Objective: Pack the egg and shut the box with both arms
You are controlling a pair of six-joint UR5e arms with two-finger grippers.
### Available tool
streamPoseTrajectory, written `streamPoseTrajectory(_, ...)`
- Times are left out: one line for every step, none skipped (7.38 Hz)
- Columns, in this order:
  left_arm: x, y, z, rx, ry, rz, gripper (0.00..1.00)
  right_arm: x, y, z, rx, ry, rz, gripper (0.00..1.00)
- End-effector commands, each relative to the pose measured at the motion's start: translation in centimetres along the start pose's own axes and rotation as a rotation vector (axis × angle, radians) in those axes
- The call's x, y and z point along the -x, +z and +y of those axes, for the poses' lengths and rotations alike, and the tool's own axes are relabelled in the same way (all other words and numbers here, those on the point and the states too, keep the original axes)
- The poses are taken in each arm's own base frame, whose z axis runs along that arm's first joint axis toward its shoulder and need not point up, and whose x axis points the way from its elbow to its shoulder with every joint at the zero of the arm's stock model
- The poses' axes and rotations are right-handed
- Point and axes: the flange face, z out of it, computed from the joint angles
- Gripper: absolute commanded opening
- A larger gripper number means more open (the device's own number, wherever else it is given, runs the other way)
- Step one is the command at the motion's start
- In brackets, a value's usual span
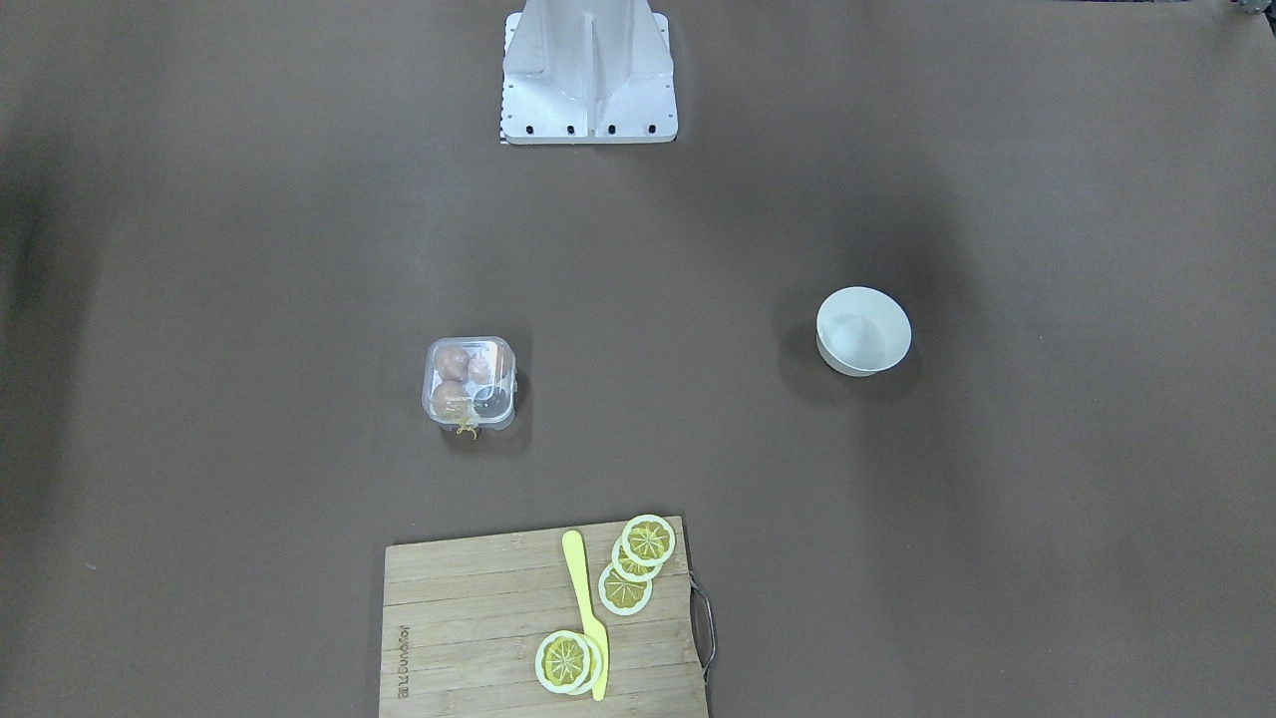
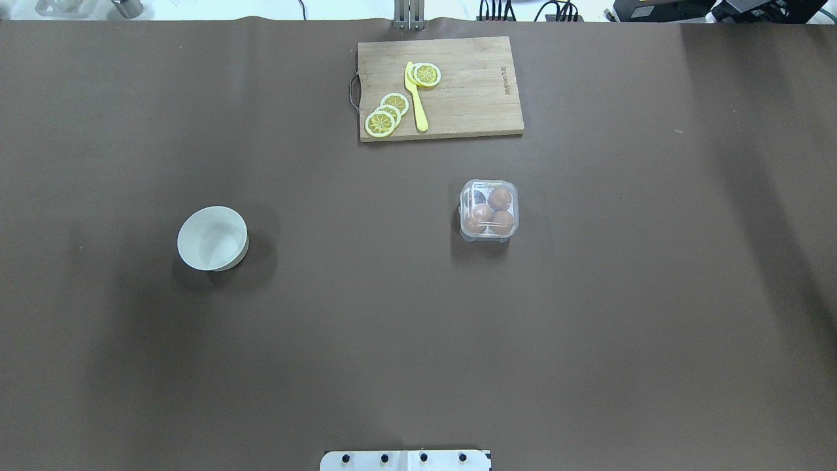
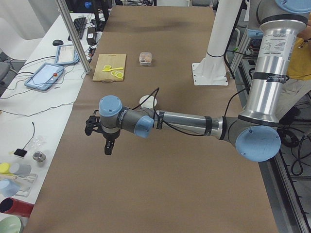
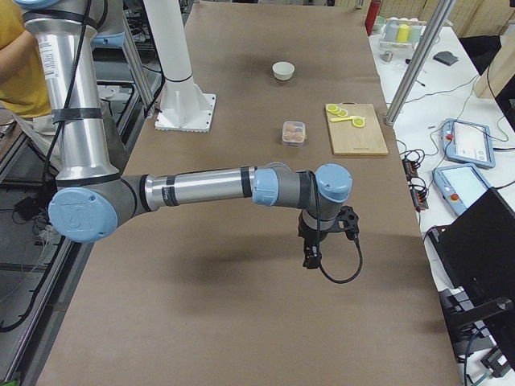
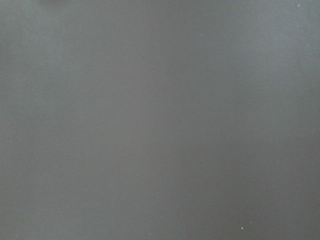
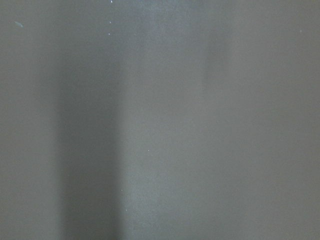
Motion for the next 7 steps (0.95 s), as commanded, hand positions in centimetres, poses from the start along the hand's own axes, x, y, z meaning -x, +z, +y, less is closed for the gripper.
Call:
streamPoseTrajectory(-0.1, -0.1, -0.1, -0.002, 0.001, -0.001, 0.97, 0.7, -0.7, -1.0, -0.013, -0.018, 0.015, 1.0)
streamPoseTrajectory(-0.2, -0.2, -0.1, -0.004, 0.003, 0.001, 0.97, 0.6, -0.6, -1.0, -0.012, -0.016, 0.017, 1.0)
streamPoseTrajectory(-0.2, -0.2, 0.0, -0.002, 0.002, 0.001, 0.97, 1.3, -0.4, -1.3, -0.008, -0.027, 0.017, 1.0)
streamPoseTrajectory(-0.2, -0.3, 0.0, -0.006, 0.003, 0.001, 0.97, 1.6, -0.4, -1.6, -0.01, -0.035, 0.017, 1.0)
streamPoseTrajectory(-0.2, -0.4, 0.0, -0.007, 0.005, 0.0, 0.97, 1.6, -0.4, -1.7, -0.01, -0.036, 0.015, 1.0)
streamPoseTrajectory(-0.3, -0.6, 0.0, -0.011, 0.007, 0.001, 0.97, 1.7, -0.3, -1.6, -0.009, -0.038, 0.012, 1.0)
streamPoseTrajectory(-0.3, -0.7, 0.1, -0.012, 0.007, 0.001, 0.97, 1.7, -0.3, -1.6, -0.009, -0.036, 0.014, 1.0)
